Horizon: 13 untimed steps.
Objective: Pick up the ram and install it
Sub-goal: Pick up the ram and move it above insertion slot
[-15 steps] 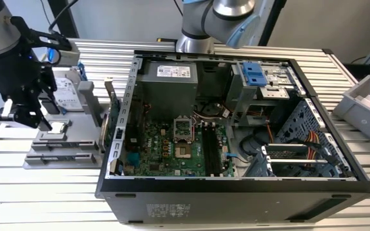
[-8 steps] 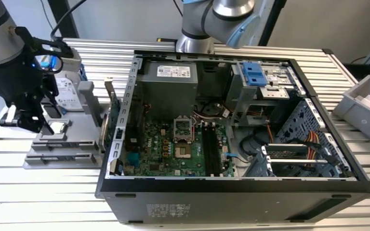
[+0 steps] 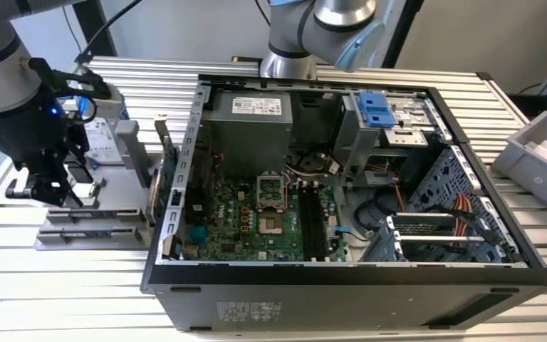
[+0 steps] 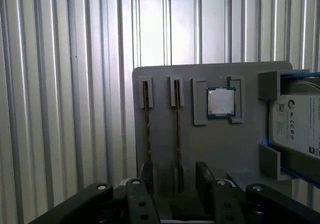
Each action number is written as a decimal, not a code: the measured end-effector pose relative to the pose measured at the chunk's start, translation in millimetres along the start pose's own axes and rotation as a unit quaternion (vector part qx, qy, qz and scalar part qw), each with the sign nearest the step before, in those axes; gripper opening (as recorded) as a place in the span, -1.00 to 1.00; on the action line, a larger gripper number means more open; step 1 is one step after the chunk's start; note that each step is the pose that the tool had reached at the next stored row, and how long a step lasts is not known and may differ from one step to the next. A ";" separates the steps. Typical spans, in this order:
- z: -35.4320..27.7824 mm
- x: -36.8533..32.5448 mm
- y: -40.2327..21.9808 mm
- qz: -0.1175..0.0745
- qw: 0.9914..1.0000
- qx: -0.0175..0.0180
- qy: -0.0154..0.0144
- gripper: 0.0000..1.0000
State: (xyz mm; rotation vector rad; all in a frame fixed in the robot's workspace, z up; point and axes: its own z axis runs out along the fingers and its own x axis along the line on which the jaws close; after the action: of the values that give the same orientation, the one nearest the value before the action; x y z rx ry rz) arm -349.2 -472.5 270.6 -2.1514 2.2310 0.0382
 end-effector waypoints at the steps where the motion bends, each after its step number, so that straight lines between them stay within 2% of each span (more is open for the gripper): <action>1: 1.7 0.7 0.0 0.000 1.000 0.000 0.000 1.00; 7: 12.2 6.8 0.1 0.000 1.000 0.000 0.000 1.00; 13: 20.8 13.8 1.0 0.000 1.000 0.000 -0.002 1.00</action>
State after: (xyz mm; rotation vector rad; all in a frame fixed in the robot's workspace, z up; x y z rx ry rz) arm -350.5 -485.2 249.1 -2.1493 2.2290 0.0433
